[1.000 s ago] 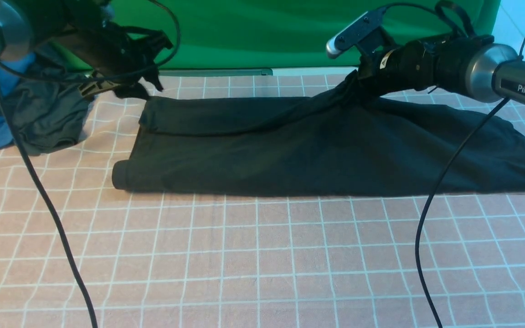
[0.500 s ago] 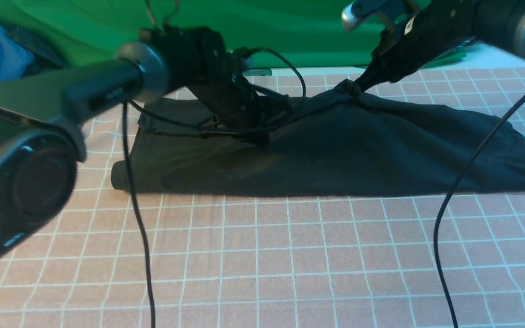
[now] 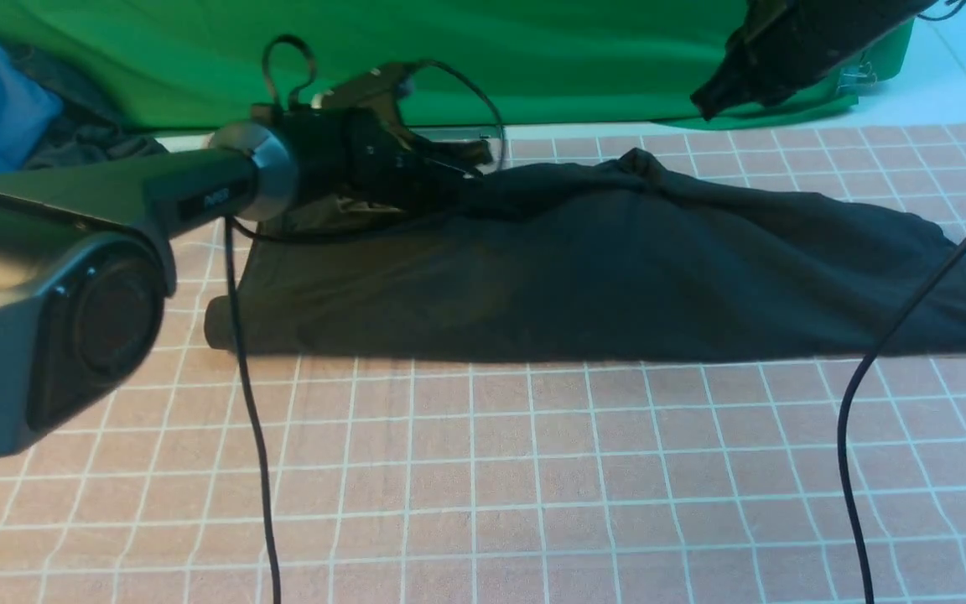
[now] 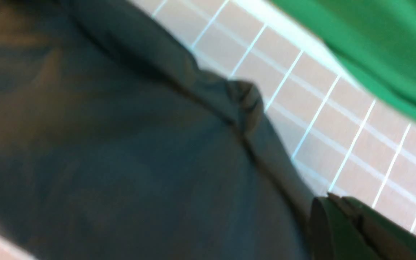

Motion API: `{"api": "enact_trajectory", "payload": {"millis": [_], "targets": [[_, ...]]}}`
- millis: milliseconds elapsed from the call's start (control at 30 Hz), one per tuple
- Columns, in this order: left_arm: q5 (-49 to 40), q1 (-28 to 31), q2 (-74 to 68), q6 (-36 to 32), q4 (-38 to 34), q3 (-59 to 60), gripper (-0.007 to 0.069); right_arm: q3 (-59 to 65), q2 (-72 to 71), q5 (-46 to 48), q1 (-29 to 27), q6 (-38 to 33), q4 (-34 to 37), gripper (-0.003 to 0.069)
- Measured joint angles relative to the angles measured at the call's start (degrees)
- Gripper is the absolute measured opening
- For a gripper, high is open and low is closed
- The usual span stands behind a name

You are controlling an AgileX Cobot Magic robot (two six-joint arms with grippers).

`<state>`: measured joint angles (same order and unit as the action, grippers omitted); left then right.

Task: Fold a long-sleeved shirt over a pink coffee tablecloth.
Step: 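Fold the black garment in half by bringing its near edge over to the far edge, then pull the folded dark garment lengthwise by its ends to straighten it flat on the table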

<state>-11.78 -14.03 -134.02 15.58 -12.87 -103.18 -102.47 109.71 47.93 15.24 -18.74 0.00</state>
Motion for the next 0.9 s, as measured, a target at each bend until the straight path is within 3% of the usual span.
{"api": "enact_trajectory", "payload": {"millis": [67,367,467,767,900], "targets": [[-0.3,0.9,0.1,0.1,-0.7,-0.4,0.0013,0.0,-0.1,1.0,0.0,0.1,0.0,0.0036],[-30.9,8.1,3.3,-4.0,-4.4,-9.5,0.0013,0.0,-0.2,6.0,0.0,1.6,0.4,0.0036],[-41.0,8.1,5.0,-12.0,-10.6,-9.9,0.0013,0.0,-0.2,6.0,0.0,1.9,0.5,0.0036],[-37.4,2.6,0.6,-14.6,-10.2,-9.0,0.0013,0.0,-0.2,6.0,0.0,2.0,1.6,0.0036],[-29.9,2.7,-1.6,-10.0,-5.3,-9.0,0.0013,0.0,-0.2,6.0,0.0,2.0,1.8,0.0036]]}}
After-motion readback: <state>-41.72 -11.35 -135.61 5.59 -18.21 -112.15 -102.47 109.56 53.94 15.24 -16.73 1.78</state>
